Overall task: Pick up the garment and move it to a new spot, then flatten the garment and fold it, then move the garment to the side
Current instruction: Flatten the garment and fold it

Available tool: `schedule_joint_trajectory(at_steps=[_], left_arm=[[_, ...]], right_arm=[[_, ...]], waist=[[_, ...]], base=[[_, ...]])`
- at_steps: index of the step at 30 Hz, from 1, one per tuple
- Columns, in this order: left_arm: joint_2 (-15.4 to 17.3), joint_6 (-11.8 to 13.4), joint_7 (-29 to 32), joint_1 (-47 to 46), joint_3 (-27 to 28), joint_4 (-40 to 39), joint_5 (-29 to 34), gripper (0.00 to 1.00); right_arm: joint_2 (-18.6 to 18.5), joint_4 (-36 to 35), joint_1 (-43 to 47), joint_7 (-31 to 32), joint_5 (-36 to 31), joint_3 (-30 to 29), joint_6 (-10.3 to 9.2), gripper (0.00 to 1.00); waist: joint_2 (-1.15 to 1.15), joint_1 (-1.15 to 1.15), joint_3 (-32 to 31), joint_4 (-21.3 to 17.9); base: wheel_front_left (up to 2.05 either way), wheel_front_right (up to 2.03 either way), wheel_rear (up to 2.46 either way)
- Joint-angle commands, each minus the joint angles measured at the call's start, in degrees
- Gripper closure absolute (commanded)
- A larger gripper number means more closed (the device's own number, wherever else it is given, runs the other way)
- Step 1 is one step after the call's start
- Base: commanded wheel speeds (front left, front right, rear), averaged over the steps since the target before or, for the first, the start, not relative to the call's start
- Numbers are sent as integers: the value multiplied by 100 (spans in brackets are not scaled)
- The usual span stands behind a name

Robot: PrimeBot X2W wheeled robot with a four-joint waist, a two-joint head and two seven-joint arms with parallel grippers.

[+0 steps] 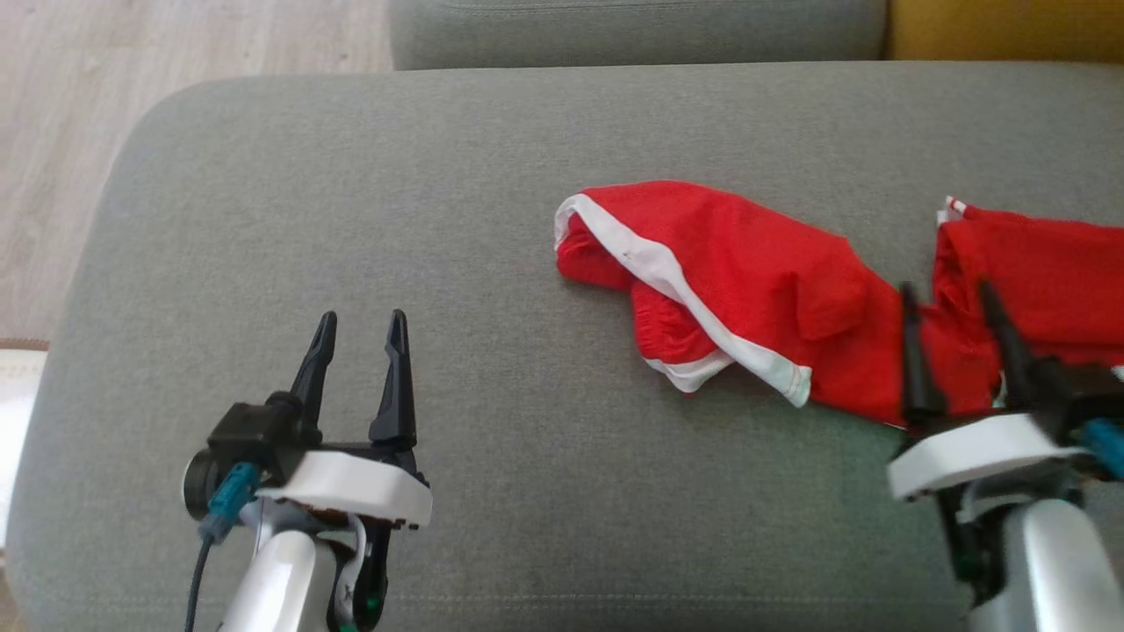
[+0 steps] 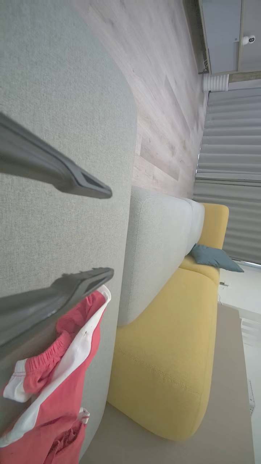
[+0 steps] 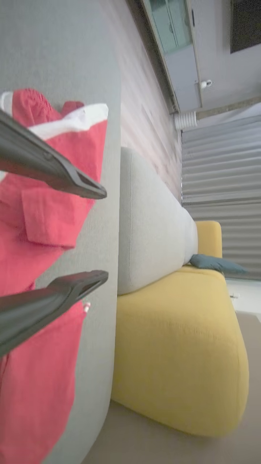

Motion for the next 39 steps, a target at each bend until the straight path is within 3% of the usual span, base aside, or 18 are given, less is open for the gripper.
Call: schedule_joint_trajectory(at_steps=[1,9,15,21,27,28,29,33,39], left_arm=[[19,19,-35,-194,145,-198,38,0],[19,35,-35,-239,24,-187,-33,0],[19,67,-35,-314,-133,-159,-119,0],[19,111,-35,-368,-244,-125,-224,0],[19,127,-35,-376,-257,-129,-257,0],[19,129,-35,-379,-261,-132,-262,0],[19,135,-35,-381,-267,-136,-266,0],[19,168,-35,-389,-257,-128,-281,0],[19,163,-35,-381,-234,-105,-251,0]], right_arm=[[-30,-226,-58,-59,24,244,-4,0],[-30,15,-522,259,-145,1105,-4,0],[-30,891,-1219,761,-495,1542,-4,0],[-188,2033,-1836,954,-1151,1403,-4,0],[-189,2822,-2265,800,-1598,1045,-4,0],[-177,2933,-2328,755,-1607,1014,-4,9],[-167,3022,-2395,692,-1624,989,-4,100],[-97,3263,-2599,367,-1539,1103,-4,100],[-35,3212,-2667,8,-776,2021,-4,100]], waist=[[0,0,-2,56],[0,0,131,452],[0,0,272,922],[0,0,377,1379],[0,0,468,1576],[0,0,476,1588],[0,0,482,1596],[0,0,458,1554],[0,0,325,1379]], base=[[0,0,0],[0,0,0],[0,0,0],[0,0,0],[0,0,0],[0,0,0],[0,0,0],[0,0,0],[0,0,0]])
